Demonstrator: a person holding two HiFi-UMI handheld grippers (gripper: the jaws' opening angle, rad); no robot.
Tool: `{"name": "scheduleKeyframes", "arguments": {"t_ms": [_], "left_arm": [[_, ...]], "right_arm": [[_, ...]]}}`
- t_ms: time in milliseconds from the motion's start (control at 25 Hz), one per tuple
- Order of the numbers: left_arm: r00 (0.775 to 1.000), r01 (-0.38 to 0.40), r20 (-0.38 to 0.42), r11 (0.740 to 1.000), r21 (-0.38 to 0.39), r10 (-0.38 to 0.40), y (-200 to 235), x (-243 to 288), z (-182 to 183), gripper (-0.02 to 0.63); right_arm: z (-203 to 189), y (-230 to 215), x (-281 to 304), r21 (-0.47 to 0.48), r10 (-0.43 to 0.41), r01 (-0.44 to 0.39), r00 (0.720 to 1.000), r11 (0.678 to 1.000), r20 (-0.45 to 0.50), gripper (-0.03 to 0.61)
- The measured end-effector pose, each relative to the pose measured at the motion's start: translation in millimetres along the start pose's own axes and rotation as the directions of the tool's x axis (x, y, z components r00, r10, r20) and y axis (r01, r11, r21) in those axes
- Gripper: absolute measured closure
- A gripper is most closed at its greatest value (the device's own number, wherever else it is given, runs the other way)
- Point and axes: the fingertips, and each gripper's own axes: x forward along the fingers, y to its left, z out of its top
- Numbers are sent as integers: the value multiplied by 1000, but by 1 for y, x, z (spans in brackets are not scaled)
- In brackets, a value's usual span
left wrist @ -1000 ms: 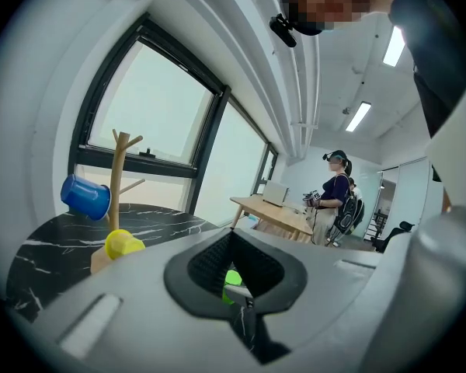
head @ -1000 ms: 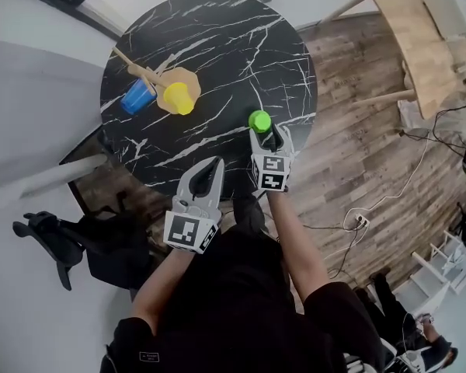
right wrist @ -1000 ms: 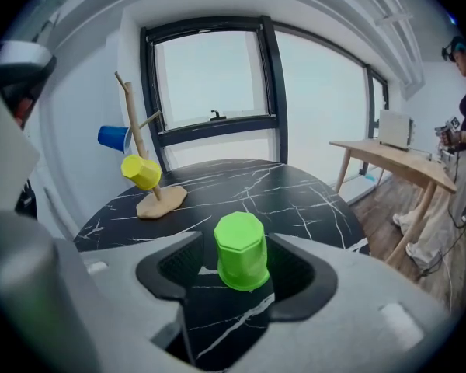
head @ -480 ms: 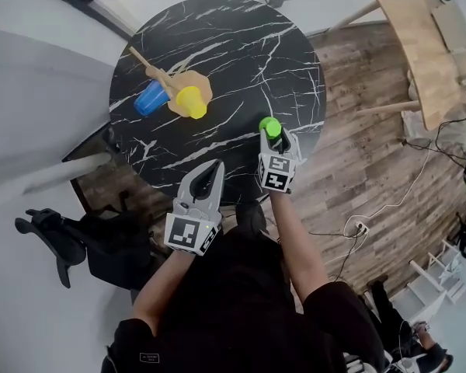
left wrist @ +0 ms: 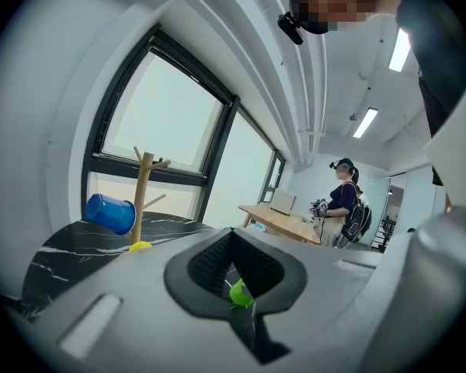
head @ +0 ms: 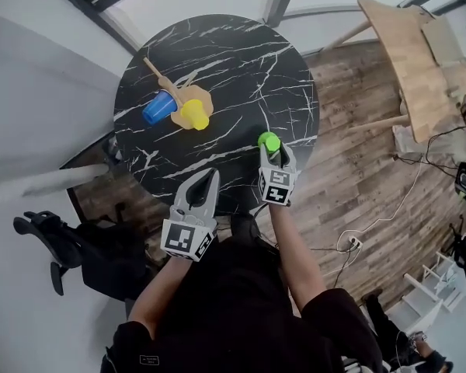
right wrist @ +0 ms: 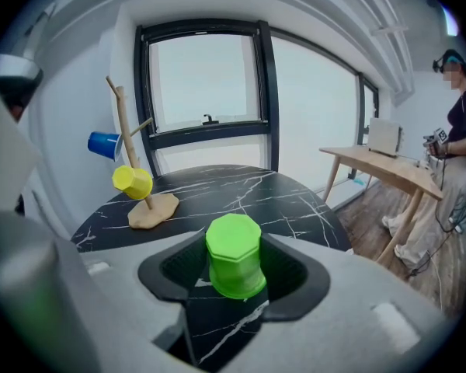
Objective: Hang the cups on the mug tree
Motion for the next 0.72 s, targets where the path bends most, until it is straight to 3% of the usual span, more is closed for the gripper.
{"name": "scheduleKeyframes", "arguments": {"t_ms": [720], "left_arm": [[994,-68,97,994,83,60,26,-43,57,620]], "right_arm": [[94,71,-65,-100,153,-139,977,985,150,365]]}}
